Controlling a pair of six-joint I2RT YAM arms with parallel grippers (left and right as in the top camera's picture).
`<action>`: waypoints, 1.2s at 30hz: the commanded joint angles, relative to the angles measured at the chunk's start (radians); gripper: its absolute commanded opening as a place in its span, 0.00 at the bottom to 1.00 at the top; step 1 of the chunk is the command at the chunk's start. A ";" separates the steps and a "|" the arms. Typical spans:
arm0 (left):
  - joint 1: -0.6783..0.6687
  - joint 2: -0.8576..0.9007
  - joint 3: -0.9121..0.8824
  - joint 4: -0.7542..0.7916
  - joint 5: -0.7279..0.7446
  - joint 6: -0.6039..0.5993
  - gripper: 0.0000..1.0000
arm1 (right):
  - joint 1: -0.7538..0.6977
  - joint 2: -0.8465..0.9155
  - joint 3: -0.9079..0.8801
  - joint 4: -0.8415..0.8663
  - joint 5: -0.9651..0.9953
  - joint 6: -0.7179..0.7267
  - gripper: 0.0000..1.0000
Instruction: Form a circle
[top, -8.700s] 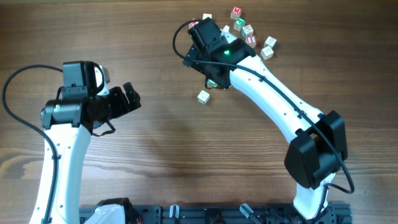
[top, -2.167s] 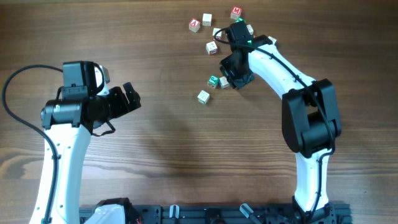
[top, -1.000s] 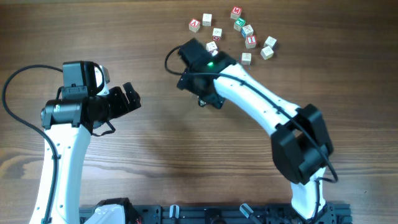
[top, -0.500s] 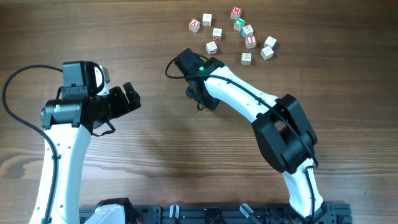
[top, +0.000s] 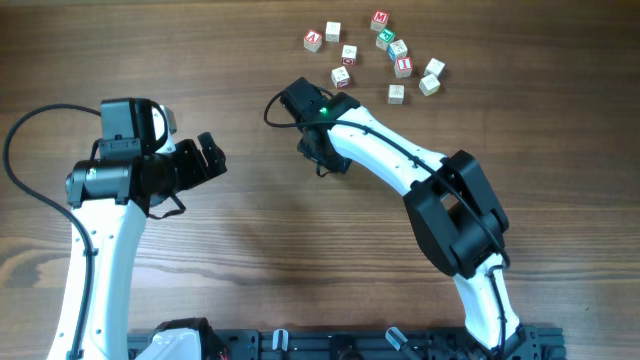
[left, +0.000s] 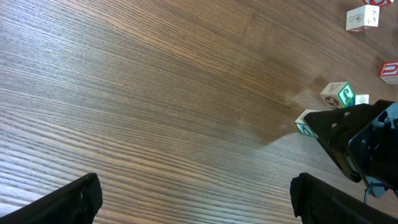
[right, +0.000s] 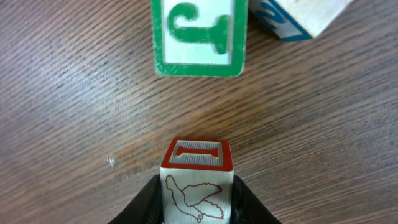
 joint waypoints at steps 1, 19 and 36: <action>0.005 -0.013 -0.006 0.000 0.001 0.021 1.00 | -0.011 0.030 -0.008 -0.043 -0.051 -0.062 0.12; 0.005 -0.013 -0.006 0.000 0.001 0.021 1.00 | -0.067 -0.020 -0.008 -0.109 0.045 -0.190 0.08; 0.005 -0.013 -0.006 0.000 0.001 0.021 1.00 | -0.077 -0.020 -0.008 -0.047 0.097 -0.323 0.16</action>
